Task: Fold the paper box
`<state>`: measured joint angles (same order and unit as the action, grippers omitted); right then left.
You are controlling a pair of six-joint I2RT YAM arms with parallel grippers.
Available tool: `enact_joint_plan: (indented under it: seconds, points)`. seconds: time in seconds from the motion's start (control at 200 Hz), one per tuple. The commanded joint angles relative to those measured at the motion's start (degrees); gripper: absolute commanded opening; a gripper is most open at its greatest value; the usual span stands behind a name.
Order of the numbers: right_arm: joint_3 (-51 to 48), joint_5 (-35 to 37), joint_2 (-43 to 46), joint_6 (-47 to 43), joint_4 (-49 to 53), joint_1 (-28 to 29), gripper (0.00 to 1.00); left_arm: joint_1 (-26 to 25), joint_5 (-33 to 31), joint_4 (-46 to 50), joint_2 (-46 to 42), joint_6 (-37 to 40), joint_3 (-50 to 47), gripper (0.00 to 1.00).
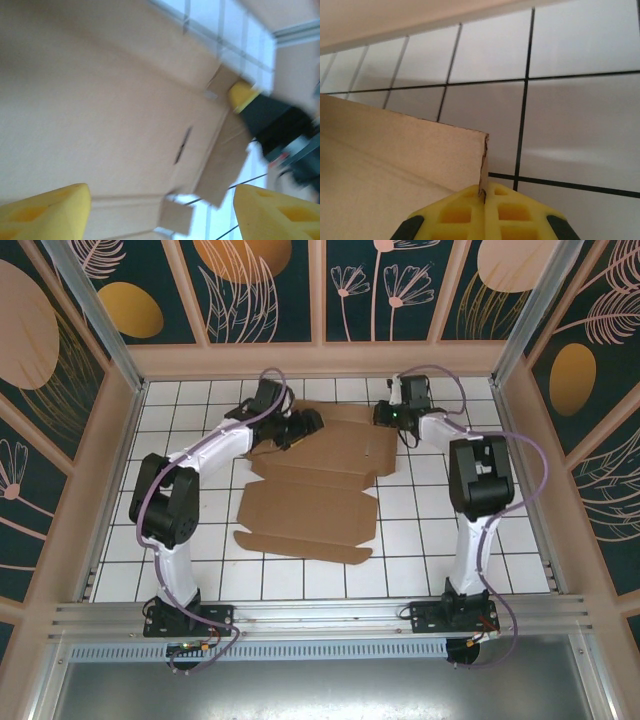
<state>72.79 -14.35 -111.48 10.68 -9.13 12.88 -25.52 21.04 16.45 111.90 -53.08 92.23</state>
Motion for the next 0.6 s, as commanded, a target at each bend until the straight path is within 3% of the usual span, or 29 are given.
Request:
enact_joint_plan:
  seconds: [0.0, 0.155, 0.33, 0.596]
  points:
    - [-8.0, 4.0, 6.7, -1.4, -20.4, 1.1, 0.0, 1.2, 3.0, -0.1, 4.7, -8.6, 5.9, 0.78]
    - [-19.0, 5.6, 11.5, -5.6, -36.6, 3.1, 0.0, 1.6, 2.7, 6.7, 12.0, -13.6, 17.2, 0.79]
    - [-22.8, 9.8, 13.7, -11.8, -40.8, 5.8, 0.0, 1.6, 1.8, 10.8, 15.5, -15.7, 25.0, 0.79]
    - [-25.1, 12.3, 15.7, -13.7, -42.2, 7.2, 0.0, 3.0, 1.1, 13.3, 16.6, -17.6, 25.9, 0.77]
